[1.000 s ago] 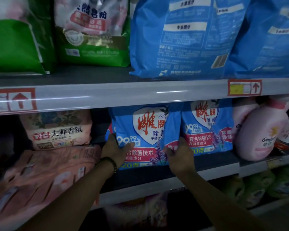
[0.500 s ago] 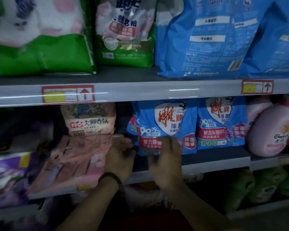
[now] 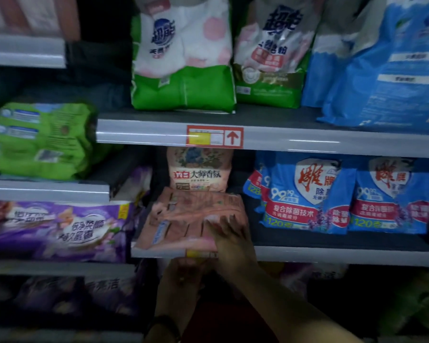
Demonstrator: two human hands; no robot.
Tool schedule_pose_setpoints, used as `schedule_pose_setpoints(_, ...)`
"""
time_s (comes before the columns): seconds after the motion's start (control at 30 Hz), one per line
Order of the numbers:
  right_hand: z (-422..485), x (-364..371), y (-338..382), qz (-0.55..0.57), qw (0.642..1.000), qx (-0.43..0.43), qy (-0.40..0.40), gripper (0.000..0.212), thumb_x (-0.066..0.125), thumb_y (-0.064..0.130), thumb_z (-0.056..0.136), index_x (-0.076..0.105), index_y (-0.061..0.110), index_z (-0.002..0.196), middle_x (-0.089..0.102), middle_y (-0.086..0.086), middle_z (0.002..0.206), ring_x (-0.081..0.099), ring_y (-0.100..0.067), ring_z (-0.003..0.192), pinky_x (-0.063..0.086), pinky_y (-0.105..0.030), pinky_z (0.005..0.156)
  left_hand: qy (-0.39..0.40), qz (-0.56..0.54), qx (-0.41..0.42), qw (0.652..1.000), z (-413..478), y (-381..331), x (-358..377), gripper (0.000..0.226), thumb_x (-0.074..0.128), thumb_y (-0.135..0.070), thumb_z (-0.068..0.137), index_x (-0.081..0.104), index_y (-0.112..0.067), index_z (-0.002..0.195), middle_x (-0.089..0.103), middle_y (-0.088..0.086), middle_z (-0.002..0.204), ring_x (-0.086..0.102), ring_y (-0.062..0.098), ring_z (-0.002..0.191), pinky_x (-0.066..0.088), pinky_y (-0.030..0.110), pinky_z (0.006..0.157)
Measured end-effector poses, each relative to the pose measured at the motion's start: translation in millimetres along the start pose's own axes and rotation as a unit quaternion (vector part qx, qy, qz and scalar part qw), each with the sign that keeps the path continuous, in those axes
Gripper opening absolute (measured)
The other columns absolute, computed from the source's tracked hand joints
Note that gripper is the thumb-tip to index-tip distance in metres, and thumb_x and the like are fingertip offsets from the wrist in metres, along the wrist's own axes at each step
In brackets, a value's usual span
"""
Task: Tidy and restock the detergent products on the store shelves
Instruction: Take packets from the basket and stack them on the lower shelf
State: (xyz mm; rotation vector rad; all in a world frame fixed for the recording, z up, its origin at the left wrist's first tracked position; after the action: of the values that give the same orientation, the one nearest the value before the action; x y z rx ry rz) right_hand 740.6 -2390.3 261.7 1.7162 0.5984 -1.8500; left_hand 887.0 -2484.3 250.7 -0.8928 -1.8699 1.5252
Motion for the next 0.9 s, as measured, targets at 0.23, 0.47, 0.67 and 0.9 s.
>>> schedule_pose_setpoints(0.23, 1.4, -16.2, 32.9, -0.029, 0.993, 0.113, -0.016, 0.049, 0.042, 0.042, 0.1, 0.057, 0.041, 0.147, 0.044, -0.017, 0.163, 0.03, -0.044, 0.156, 0.02, -0.067, 0.122, -0.017, -0.088, -0.088, 0.992, -41.0, 4.4, -22.9, 0.014, 0.07, -0.006, 0.094, 0.074, -0.019, 0.093, 0.077, 0.013, 0.079, 0.071, 0.036, 0.08, 0.052, 0.042, 0.071)
schedule_pose_setpoints(0.47, -12.3, -75.8, 12.0, 0.155, 0.969, 0.172, -0.087, 0.031, 0.044, 0.033, 0.107, 0.071, 0.025, 0.121, 0.075, -0.011, 0.119, 0.071, -0.038, 0.111, 0.056, -0.045, 0.093, -0.043, -0.136, -0.133, 0.981, -77.3, -11.3, -38.5, 0.014, 0.064, 0.003, 0.095, 0.062, -0.011, 0.092, 0.066, 0.012, 0.072, 0.06, 0.024, 0.06, 0.04, 0.028, 0.06)
schedule_pose_setpoints(0.67, -68.3, -121.0, 12.8, 0.35, 0.883, 0.152, -0.273, 0.043, 0.045, 0.049, 0.11, 0.073, 0.017, 0.103, 0.074, 0.001, 0.087, 0.068, -0.021, 0.08, 0.047, -0.037, 0.069, -0.029, -0.101, -0.071, 0.992, -77.5, -59.0, -45.2, 0.017, 0.076, -0.034, 0.075, 0.066, -0.02, 0.074, 0.066, 0.002, 0.066, 0.062, 0.019, 0.068, 0.047, 0.036, 0.071)
schedule_pose_setpoints(0.9, -113.0, -128.7, 8.2, 0.569, 0.75, 0.217, -0.259, 0.031, 0.06, 0.04, 0.105, 0.075, 0.013, 0.099, 0.08, -0.003, 0.093, 0.076, -0.024, 0.091, 0.06, -0.043, 0.086, -0.034, -0.055, -0.004, 0.998, -64.8, -71.2, -56.4, 0.094, 0.08, -0.064, 0.059, 0.051, -0.025, 0.14, 0.06, -0.003, 0.136, 0.06, 0.016, 0.122, 0.046, 0.041, 0.11)
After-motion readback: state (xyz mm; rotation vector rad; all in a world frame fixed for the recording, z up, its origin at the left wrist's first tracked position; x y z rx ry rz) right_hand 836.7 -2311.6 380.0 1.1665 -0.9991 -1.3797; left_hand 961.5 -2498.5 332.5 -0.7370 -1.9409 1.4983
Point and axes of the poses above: each hand's wrist, its own z-axis towards the middle knuckle, its own x-axis out of the palm, y = z × x, the point moved 3 cm from there along z, towards the middle knuckle
